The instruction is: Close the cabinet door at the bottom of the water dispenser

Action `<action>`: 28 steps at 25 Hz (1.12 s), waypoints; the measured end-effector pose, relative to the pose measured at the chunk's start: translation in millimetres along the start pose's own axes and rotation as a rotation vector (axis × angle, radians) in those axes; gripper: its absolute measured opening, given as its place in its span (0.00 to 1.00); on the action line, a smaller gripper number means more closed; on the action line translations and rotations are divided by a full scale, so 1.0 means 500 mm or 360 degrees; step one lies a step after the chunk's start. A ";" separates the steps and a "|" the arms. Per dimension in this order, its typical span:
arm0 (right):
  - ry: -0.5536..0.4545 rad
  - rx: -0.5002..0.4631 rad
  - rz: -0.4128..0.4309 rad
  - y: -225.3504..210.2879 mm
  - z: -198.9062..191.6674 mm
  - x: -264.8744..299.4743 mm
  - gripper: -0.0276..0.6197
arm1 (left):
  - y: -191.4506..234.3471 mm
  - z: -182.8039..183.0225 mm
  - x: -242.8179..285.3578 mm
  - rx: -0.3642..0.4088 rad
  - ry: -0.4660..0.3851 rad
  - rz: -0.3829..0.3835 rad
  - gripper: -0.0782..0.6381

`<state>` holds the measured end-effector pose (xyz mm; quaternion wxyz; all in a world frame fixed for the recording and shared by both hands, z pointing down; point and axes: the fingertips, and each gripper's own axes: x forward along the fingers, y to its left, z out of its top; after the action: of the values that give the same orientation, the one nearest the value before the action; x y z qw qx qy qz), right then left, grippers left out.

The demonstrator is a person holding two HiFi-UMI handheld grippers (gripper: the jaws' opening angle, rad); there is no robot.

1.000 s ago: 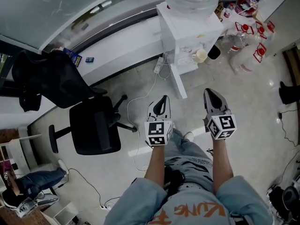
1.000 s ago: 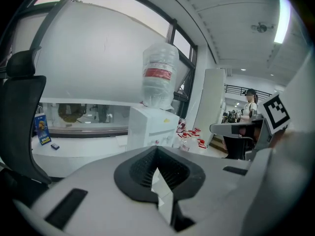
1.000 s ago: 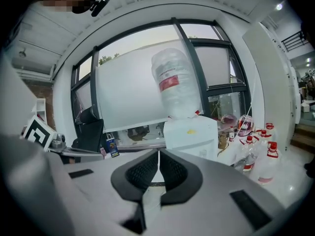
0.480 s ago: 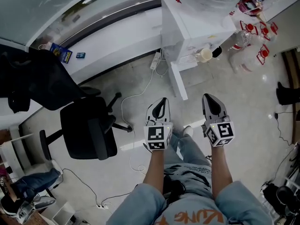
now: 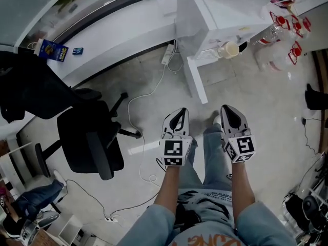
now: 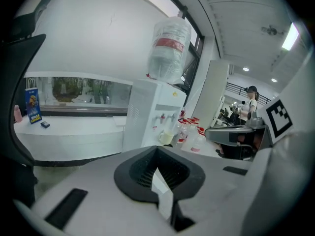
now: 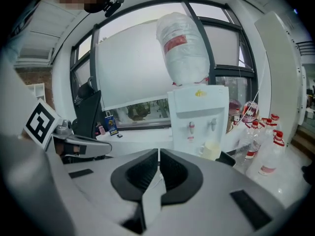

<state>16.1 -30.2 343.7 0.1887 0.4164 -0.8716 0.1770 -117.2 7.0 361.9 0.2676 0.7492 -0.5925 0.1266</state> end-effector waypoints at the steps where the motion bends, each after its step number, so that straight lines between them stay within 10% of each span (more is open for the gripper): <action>1: 0.0017 -0.0004 0.0004 -0.002 -0.018 0.012 0.09 | 0.002 -0.015 0.010 0.0003 0.0015 -0.0007 0.12; 24: 0.0279 -0.0064 0.0049 -0.056 -0.401 0.172 0.10 | 0.014 -0.309 0.191 0.0135 0.0300 -0.0149 0.12; 28: 0.0320 -0.0016 0.0018 -0.075 -0.474 0.183 0.24 | 0.020 -0.359 0.206 0.0139 0.0352 -0.0135 0.12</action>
<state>35.8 -2.3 598.0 0.2764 0.3905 -0.8515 0.2147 -76.4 19.9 564.6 0.3035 0.7661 -0.5210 0.2225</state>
